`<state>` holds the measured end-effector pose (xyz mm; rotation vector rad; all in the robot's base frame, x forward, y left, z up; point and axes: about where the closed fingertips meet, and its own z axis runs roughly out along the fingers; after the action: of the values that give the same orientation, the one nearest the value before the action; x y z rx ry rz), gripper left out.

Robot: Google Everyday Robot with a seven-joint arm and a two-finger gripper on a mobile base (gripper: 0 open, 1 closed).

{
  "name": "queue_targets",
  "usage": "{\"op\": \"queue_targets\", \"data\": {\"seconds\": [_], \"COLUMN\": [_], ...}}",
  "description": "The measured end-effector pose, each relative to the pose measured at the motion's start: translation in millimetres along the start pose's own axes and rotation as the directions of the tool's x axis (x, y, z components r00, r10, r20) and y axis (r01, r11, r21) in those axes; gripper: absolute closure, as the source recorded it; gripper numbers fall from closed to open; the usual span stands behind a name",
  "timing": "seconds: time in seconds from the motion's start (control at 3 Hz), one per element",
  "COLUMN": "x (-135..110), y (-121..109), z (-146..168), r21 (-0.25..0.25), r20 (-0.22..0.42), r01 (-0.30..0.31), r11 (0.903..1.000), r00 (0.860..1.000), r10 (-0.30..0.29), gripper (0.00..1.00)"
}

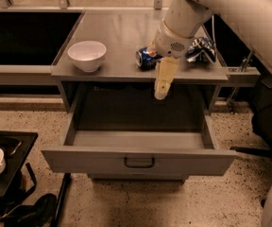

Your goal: Place pepsi can into top drawer

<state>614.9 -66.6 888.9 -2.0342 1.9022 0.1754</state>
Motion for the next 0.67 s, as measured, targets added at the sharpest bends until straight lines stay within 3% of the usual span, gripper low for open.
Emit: {"op": "queue_targets", "data": {"seconds": [0.67], "x": [9.6], "y": [-72.6], "z": [4.0], "r21": [0.068], "r20": [-0.072], "r01": [0.038], "r11": [0.997], "r00": [0.997], "r10": [-0.033], "gripper": [0.0]}}
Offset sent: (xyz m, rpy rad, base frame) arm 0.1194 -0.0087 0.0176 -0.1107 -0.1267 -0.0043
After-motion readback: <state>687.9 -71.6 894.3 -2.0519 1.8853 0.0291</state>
